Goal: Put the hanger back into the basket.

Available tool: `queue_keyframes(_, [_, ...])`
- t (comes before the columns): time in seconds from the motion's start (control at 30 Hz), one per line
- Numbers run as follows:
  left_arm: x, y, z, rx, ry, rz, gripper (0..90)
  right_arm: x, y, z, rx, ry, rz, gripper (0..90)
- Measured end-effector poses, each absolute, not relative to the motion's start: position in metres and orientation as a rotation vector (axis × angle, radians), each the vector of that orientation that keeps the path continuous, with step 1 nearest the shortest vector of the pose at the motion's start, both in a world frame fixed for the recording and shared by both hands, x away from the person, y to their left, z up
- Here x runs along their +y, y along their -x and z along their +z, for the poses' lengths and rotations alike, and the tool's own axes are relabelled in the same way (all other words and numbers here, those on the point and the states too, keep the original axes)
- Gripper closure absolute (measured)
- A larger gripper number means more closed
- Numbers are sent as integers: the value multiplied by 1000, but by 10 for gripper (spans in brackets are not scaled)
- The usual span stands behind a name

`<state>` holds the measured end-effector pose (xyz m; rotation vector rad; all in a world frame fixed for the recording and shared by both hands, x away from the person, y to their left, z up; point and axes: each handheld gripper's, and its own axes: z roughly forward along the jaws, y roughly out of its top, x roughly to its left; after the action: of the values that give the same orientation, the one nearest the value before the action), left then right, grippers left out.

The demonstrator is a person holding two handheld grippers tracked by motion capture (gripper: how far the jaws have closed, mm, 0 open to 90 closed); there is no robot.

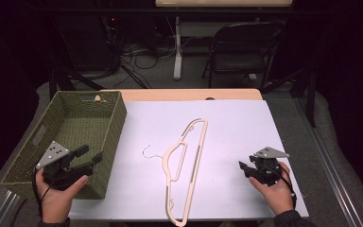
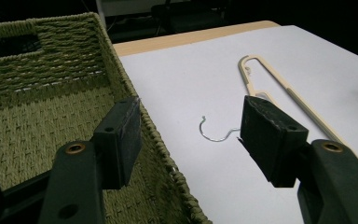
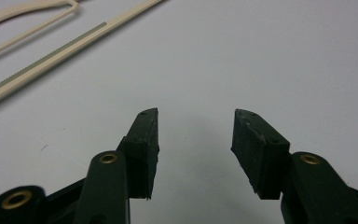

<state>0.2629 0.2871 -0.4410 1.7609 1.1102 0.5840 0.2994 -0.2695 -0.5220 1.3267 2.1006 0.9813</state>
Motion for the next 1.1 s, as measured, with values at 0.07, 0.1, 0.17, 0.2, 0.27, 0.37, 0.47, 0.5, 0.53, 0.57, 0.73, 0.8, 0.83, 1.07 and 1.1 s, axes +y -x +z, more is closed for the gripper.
queue_keyframes(0.07, [286, -263, -441, 1106, -1762, 583, 382, -267, -303, -519, 2122, -1327, 962, 508])
queue_keyframes(0.1, [286, -263, -441, 1103, -1764, 583, 383, -266, -306, -517, 2130, -1320, 956, 508])
queue_keyframes(0.17, [285, -263, -440, 1100, -1765, 580, 383, -261, -310, -511, 2147, -1319, 948, 508])
queue_keyframes(0.2, [284, -262, -440, 1100, -1767, 582, 383, -259, -312, -508, 2157, -1309, 949, 508])
queue_keyframes(0.27, [284, -262, -440, 1094, -1770, 581, 383, -252, -316, -500, 2178, -1296, 946, 508])
queue_keyframes(0.37, [283, -262, -440, 1092, -1771, 579, 382, -245, -320, -492, 2189, -1271, 939, 505])
queue_keyframes(0.47, [283, -261, -439, 1088, -1771, 580, 382, -231, -330, -476, 2228, -1259, 943, 502])
queue_keyframes(0.5, [283, -261, -439, 1088, -1771, 580, 382, -231, -330, -476, 2228, -1259, 943, 502])
queue_keyframes(0.53, [283, -260, -438, 1086, -1771, 581, 383, -223, -336, -468, 2262, -1249, 937, 501])
queue_keyframes(0.57, [283, -260, -438, 1086, -1771, 581, 382, -220, -339, -466, 2272, -1255, 940, 501])
queue_keyframes(0.73, [282, -260, -438, 1084, -1769, 583, 382, -199, -353, -461, 2319, -1247, 916, 499])
queue_keyframes(0.8, [282, -259, -437, 1079, -1768, 584, 383, -191, -358, -461, 2349, -1228, 882, 499])
queue_keyframes(0.83, [282, -259, -437, 1079, -1769, 584, 382, -186, -360, -461, 2370, -1220, 864, 499])
queue_keyframes(1.07, [282, -260, -438, 1077, -1773, 583, 383, -166, -371, -471, 2418, -1219, 835, 499])
queue_keyframes(1.1, [282, -260, -438, 1077, -1772, 582, 382, -163, -373, -474, 2408, -1217, 860, 499])
